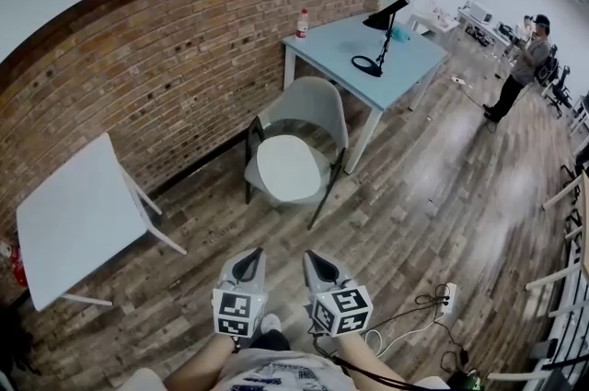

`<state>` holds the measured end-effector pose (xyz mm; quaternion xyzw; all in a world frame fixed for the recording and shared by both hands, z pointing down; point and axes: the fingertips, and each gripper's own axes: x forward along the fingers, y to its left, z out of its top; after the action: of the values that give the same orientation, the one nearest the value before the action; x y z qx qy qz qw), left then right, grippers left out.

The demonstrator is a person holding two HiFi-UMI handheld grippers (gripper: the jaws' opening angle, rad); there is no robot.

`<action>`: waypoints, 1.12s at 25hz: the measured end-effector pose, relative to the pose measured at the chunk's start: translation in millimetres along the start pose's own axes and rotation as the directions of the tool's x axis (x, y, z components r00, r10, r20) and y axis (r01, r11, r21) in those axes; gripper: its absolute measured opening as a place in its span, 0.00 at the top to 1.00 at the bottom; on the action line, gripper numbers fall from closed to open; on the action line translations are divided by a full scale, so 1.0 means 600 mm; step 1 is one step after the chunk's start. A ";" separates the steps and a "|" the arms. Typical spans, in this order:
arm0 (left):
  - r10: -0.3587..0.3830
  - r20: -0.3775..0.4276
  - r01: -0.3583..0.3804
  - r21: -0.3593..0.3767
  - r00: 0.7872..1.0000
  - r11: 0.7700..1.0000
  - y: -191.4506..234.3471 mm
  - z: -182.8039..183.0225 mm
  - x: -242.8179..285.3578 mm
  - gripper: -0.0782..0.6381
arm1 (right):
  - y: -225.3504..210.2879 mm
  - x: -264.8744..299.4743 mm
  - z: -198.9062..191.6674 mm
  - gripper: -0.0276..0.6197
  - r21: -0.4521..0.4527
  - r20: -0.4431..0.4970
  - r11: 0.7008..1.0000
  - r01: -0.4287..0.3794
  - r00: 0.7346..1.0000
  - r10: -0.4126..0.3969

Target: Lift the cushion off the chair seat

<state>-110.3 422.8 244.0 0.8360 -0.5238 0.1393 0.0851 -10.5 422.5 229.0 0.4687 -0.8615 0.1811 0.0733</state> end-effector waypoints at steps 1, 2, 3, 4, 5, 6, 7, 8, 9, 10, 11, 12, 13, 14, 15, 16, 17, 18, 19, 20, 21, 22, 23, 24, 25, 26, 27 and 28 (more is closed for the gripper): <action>0.002 -0.001 -0.002 0.002 1.000 1.000 0.019 0.001 0.009 0.90 | -0.001 0.018 0.004 0.96 0.004 0.001 1.000 0.004 1.000 -0.004; 0.005 0.002 -0.005 0.003 1.000 1.000 0.038 0.001 0.018 0.90 | -0.002 0.034 0.009 0.96 0.007 0.004 1.000 0.008 1.000 -0.008; 0.010 0.006 -0.010 0.003 1.000 1.000 0.056 0.002 0.027 0.90 | -0.003 0.049 0.015 0.96 0.010 0.009 1.000 0.010 1.000 -0.010; 0.014 0.008 -0.014 0.001 1.000 1.000 0.071 0.004 0.037 0.90 | -0.006 0.062 0.022 0.96 0.012 0.013 1.000 0.012 1.000 -0.012; 0.017 0.007 -0.017 -0.003 1.000 1.000 0.083 0.008 0.046 0.90 | -0.008 0.074 0.028 0.96 0.013 0.016 1.000 0.013 1.000 -0.013; 0.017 0.006 -0.017 -0.012 1.000 1.000 0.093 0.013 0.054 0.90 | -0.011 0.085 0.034 0.96 0.013 0.016 1.000 0.014 1.000 -0.014; 0.016 0.004 -0.016 -0.022 1.000 1.000 0.101 0.017 0.060 0.90 | -0.014 0.096 0.038 0.96 0.013 0.013 1.000 0.014 1.000 -0.014; 0.016 0.001 -0.016 -0.031 1.000 0.999 0.108 0.019 0.067 0.90 | -0.018 0.106 0.040 0.96 0.012 0.009 1.000 0.014 1.000 -0.014; 0.018 -0.002 -0.018 -0.037 1.000 0.999 0.115 0.019 0.074 0.90 | -0.022 0.116 0.043 0.96 0.011 0.004 1.000 0.014 1.000 -0.014; 0.019 -0.003 -0.020 -0.040 1.000 0.999 0.122 0.020 0.082 0.90 | -0.028 0.126 0.045 0.96 0.012 0.000 1.000 0.015 1.000 -0.015; 0.022 -0.005 -0.022 -0.043 1.000 0.999 0.128 0.020 0.090 0.90 | -0.034 0.134 0.048 0.96 0.015 -0.003 1.000 0.016 1.000 -0.016; 0.024 -0.008 -0.024 -0.045 1.000 0.999 0.133 0.020 0.099 0.90 | -0.039 0.142 0.050 0.96 0.019 -0.005 1.000 0.016 1.000 -0.016; 0.026 -0.013 -0.027 -0.048 1.000 0.998 0.138 0.020 0.108 0.90 | -0.045 0.150 0.052 0.96 0.022 -0.007 1.000 0.015 1.000 -0.015; 0.027 -0.017 -0.028 -0.050 0.999 0.998 0.143 0.020 0.118 0.90 | -0.051 0.159 0.054 0.96 0.024 -0.009 1.000 0.015 1.000 -0.014; 0.028 -0.021 -0.029 -0.050 0.999 0.998 0.147 0.021 0.130 0.90 | -0.058 0.170 0.055 0.96 0.024 -0.011 1.000 0.014 1.000 -0.013; 0.027 -0.024 -0.028 -0.050 0.999 0.998 0.151 0.022 0.142 0.90 | -0.066 0.182 0.056 0.96 0.024 -0.014 1.000 0.012 1.000 -0.012; 0.026 -0.026 -0.028 -0.051 0.999 0.998 0.154 0.022 0.155 0.90 | -0.077 0.195 0.056 0.96 0.024 -0.019 1.000 0.011 1.000 -0.011; 0.026 -0.029 -0.027 -0.053 0.999 0.998 0.156 0.022 0.171 0.90 | -0.089 0.209 0.056 0.96 0.026 -0.025 1.000 0.010 1.000 -0.009; 0.024 -0.032 -0.026 -0.056 0.999 0.998 0.159 0.023 0.188 0.90 | -0.103 0.223 0.057 0.96 0.028 -0.030 1.000 0.009 1.000 -0.008; 0.022 -0.036 -0.024 -0.058 0.999 0.998 0.162 0.024 0.207 0.90 | -0.117 0.238 0.060 0.96 0.031 -0.033 0.999 0.008 0.999 -0.007; 0.020 -0.040 -0.022 -0.060 0.999 0.998 0.166 0.028 0.227 0.90 | -0.132 0.254 0.065 0.96 0.036 -0.035 0.999 0.007 0.999 -0.005; 0.018 -0.042 -0.020 -0.061 0.999 0.998 0.170 0.034 0.247 0.90 | -0.147 0.269 0.073 0.96 0.040 -0.037 0.999 0.004 0.999 -0.003; 0.017 -0.041 -0.020 -0.063 0.999 0.998 0.176 0.043 0.268 0.90 | -0.162 0.285 0.083 0.96 0.043 -0.037 0.999 0.001 0.999 0.001; 0.018 -0.041 -0.021 -0.065 0.999 0.998 0.181 0.053 0.290 0.90 | -0.178 0.300 0.094 0.96 0.045 -0.037 0.999 -0.003 0.999 0.005; 0.019 -0.042 -0.022 -0.066 0.999 0.998 0.187 0.062 0.312 0.90 | -0.194 0.315 0.105 0.96 0.047 -0.037 0.999 -0.007 0.999 0.008; 0.021 -0.045 -0.024 -0.066 0.999 0.998 0.191 0.071 0.334 0.90 | -0.211 0.329 0.115 0.96 0.048 -0.038 0.999 -0.009 0.999 0.011; 0.022 -0.049 -0.025 -0.065 0.999 0.998 0.195 0.079 0.358 0.90 | -0.229 0.343 0.125 0.96 0.049 -0.039 0.999 -0.010 0.999 0.012; 0.023 -0.053 -0.026 -0.065 0.998 0.998 0.198 0.086 0.382 0.90 | -0.248 0.358 0.134 0.96 0.050 -0.041 0.999 -0.009 0.999 0.011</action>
<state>-115.5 160.8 268.5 0.8225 -0.5358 0.1446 0.1244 -0.8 150.6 254.6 0.4622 -0.8574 0.2126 0.0783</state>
